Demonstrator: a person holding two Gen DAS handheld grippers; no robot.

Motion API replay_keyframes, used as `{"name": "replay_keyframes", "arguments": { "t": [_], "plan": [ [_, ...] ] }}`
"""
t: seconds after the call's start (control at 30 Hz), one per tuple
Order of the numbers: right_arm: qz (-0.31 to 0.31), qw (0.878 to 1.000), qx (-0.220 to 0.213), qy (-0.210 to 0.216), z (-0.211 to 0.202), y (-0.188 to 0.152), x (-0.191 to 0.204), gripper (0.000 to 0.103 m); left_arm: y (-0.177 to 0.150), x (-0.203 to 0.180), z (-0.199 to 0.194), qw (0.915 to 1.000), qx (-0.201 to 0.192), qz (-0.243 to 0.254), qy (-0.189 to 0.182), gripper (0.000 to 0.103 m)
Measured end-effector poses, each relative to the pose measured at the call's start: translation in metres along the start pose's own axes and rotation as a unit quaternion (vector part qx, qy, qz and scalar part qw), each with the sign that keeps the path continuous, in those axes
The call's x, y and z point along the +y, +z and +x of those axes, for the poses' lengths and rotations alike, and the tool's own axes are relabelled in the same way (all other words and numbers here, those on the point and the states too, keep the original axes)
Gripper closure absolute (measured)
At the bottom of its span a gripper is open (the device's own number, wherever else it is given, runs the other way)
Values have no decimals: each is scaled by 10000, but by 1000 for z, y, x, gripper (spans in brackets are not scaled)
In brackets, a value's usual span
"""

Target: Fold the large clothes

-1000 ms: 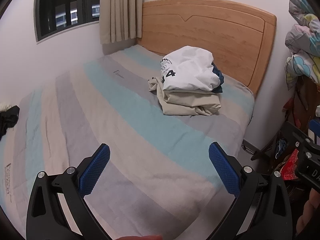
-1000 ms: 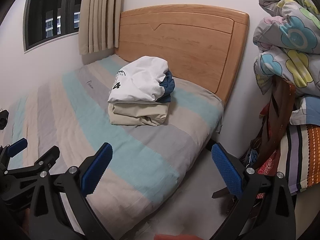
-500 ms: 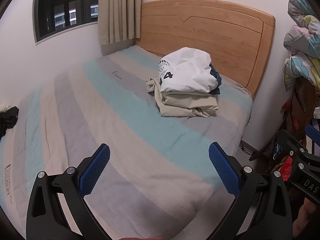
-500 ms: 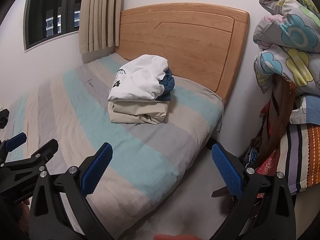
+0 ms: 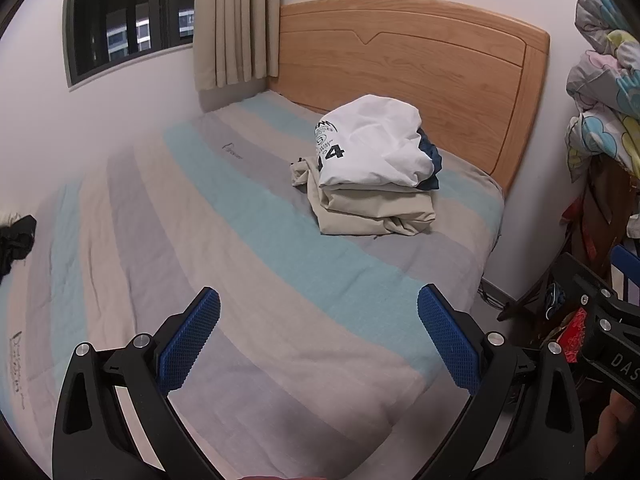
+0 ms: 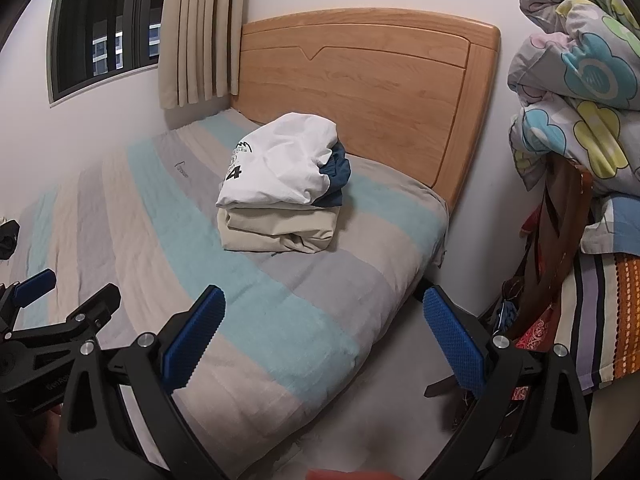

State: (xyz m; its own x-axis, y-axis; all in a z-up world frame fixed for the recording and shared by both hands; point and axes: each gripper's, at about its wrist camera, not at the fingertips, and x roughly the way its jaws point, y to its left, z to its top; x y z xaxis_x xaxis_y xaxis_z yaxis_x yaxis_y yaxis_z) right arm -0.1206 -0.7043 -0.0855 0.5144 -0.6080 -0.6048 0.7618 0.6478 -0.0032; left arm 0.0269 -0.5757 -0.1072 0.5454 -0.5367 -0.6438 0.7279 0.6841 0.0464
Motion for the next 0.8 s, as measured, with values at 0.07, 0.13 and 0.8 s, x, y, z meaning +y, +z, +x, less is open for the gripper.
{"name": "replay_keyframes", "arguments": {
  "t": [0.07, 0.13, 0.8],
  "plan": [
    [4, 10000, 4, 2, -1, 0, 0, 7, 1, 0, 0, 10000, -12, 4, 29, 6],
    [-3, 10000, -5, 6, 0, 1, 0, 8, 3, -1, 1, 10000, -11, -3, 20, 6],
    [-11, 9999, 35, 99, 10, 6, -6, 8, 10, -7, 5, 10000, -19, 53, 64, 6]
  ]
}}
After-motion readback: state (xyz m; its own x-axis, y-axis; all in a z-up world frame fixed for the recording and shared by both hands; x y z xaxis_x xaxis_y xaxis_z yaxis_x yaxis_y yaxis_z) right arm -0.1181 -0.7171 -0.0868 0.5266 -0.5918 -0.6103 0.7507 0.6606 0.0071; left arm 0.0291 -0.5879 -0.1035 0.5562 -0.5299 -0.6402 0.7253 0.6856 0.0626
